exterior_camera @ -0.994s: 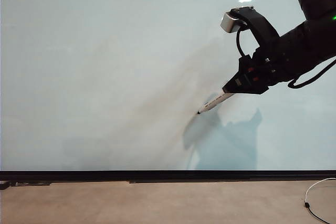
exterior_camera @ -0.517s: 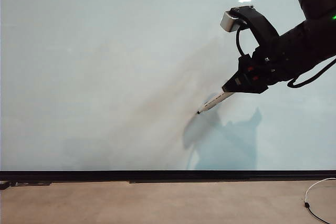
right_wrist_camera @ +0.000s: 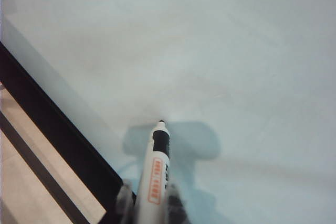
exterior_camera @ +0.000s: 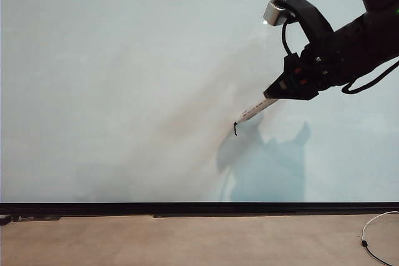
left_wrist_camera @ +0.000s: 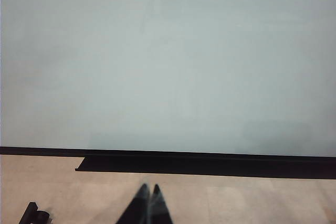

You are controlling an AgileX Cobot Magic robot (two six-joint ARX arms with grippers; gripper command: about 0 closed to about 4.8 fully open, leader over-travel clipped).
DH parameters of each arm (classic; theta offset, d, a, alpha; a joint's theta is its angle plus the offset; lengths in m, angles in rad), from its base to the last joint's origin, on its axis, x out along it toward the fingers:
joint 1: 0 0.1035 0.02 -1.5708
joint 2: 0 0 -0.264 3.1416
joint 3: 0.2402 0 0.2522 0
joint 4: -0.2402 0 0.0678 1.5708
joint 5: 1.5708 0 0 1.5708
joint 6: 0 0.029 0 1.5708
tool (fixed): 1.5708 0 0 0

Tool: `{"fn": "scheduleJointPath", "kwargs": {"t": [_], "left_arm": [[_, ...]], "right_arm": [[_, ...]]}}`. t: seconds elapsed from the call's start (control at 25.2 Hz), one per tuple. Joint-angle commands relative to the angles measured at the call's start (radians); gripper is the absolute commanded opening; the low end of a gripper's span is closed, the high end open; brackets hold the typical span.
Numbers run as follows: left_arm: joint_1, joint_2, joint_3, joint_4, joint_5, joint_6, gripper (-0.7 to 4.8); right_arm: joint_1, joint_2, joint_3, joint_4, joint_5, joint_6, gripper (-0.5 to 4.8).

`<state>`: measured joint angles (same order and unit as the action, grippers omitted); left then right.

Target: Pick up the pen on the shelf to the right of the whiteboard and draw a rectangle.

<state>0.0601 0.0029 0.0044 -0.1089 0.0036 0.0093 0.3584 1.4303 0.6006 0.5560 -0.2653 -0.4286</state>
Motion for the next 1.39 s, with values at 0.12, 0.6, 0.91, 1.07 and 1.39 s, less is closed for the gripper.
{"fn": "scheduleJointPath", "kwargs": {"t": [0.12, 0.6, 0.91, 1.07, 1.39], "left_arm": [[0.001, 0.0, 0.002, 0.011, 0.0, 0.001, -0.04], [0.001, 0.0, 0.002, 0.011, 0.0, 0.001, -0.05], [0.001, 0.0, 0.002, 0.011, 0.0, 0.001, -0.04], [0.001, 0.0, 0.002, 0.011, 0.0, 0.001, -0.05], [0.001, 0.0, 0.002, 0.011, 0.0, 0.001, -0.05]], "right_arm": [[-0.001, -0.024, 0.008, 0.027, 0.012, 0.003, -0.05], [-0.001, -0.068, 0.008, 0.024, 0.013, 0.002, -0.05], [-0.001, -0.095, 0.008, 0.025, 0.013, 0.002, -0.05], [0.0, -0.112, 0.009, 0.025, 0.013, 0.002, -0.05], [0.0, -0.129, 0.014, 0.028, 0.016, 0.002, -0.05]]}}
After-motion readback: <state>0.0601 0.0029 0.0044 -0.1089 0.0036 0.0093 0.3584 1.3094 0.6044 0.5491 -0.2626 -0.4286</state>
